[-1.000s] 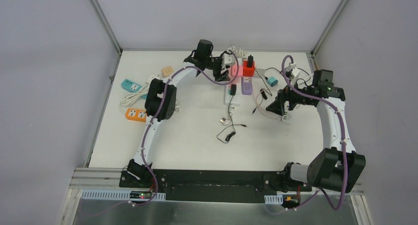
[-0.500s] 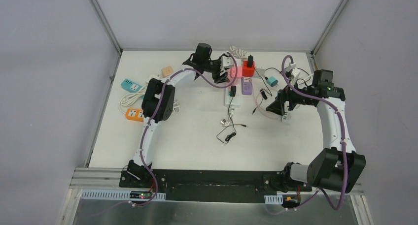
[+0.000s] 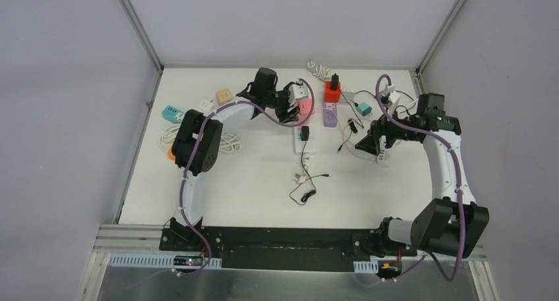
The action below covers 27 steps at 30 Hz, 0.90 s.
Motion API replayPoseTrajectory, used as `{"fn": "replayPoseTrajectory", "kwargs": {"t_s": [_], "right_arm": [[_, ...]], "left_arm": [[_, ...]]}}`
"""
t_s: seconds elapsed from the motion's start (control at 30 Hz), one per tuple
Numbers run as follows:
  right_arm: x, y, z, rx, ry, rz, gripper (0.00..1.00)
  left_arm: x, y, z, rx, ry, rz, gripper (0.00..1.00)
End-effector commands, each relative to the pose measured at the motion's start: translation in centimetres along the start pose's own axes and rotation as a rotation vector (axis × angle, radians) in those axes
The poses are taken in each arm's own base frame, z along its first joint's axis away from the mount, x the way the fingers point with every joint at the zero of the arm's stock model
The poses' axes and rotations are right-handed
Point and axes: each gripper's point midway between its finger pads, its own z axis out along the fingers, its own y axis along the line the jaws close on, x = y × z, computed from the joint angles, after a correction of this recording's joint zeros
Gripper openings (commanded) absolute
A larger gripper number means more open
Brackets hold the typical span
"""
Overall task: Pull the plug off the socket
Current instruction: Move the socket to the center of the board.
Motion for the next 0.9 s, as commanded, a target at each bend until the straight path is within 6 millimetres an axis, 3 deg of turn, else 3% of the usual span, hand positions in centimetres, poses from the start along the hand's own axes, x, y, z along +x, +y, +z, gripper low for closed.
{"fn": "replayPoseTrajectory", "kwargs": {"t_s": [0.0,0.23,0.57,0.87], "right_arm": [[-1.2,0.5,-0.1,-0.016,-0.024,-0.065,0.95],[-0.9,0.7,0.5,-0.033,0.004,-0.069,0.95],[-0.6,0.7,0.8,-0.040,0.022,-0.074,0.95],[-0.5,0.7,0.9,-0.040,0.026,-0.074,0.95]], "left_arm": [[-0.2,-0.8,-2.2,-0.048,0.083,-0.118,0.05],[2.1,-1.7,-4.0,-0.151,0.209,-0.324,0.02],[2.0,-4.4,-5.2,-0.301,0.293,-0.462,0.01],[1.5,-5.7,-5.9,-0.374,0.315,-0.546,0.01]]}}
